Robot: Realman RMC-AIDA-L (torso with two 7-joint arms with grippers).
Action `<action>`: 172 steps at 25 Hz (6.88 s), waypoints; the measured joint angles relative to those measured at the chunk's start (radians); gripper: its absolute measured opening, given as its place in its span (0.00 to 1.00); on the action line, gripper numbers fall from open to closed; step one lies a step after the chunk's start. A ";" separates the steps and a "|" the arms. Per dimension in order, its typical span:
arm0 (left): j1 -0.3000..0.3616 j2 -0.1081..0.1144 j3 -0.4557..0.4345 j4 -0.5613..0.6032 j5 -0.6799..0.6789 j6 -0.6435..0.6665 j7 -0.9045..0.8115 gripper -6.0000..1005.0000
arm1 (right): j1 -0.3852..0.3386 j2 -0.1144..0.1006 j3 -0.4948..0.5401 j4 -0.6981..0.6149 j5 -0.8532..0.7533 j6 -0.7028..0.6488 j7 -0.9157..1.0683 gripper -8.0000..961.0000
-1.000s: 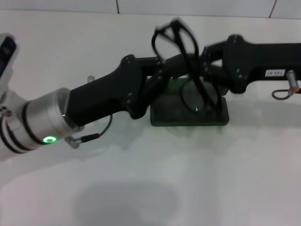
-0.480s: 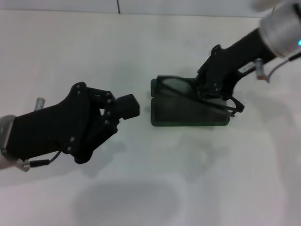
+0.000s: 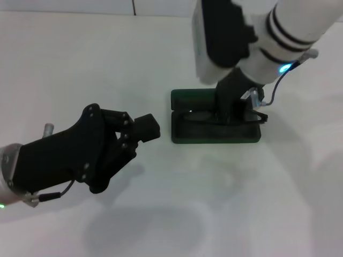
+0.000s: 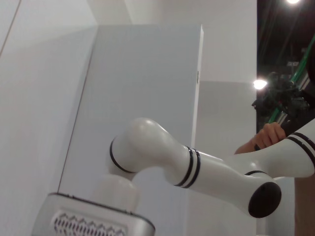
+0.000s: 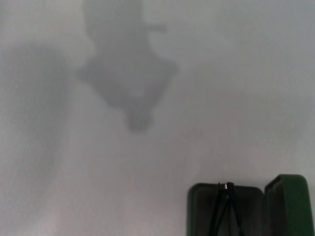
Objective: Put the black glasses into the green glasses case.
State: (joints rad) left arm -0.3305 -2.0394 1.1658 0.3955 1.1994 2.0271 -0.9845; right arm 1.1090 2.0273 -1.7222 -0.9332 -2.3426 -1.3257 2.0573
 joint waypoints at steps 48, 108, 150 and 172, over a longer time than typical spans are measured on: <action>-0.005 -0.003 -0.014 -0.025 -0.009 -0.007 0.001 0.05 | -0.049 0.001 -0.204 -0.036 -0.074 0.206 0.077 0.14; -0.531 -0.051 -0.170 0.037 0.654 -0.862 -0.516 0.19 | -0.870 -0.023 0.995 0.245 0.772 -0.633 -0.653 0.33; -0.519 -0.062 -0.068 -0.084 0.640 -0.885 -0.404 0.06 | -0.835 -0.022 1.001 0.313 0.768 -0.525 -0.701 0.33; -0.127 0.058 -0.086 0.264 0.265 -0.171 -0.198 0.48 | -0.569 0.000 0.786 0.486 0.843 -0.607 -0.877 0.68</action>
State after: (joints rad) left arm -0.4576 -1.9810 1.0795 0.6597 1.4647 1.8557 -1.1829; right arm 0.5401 2.0269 -0.9362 -0.4472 -1.4995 -1.9330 1.1806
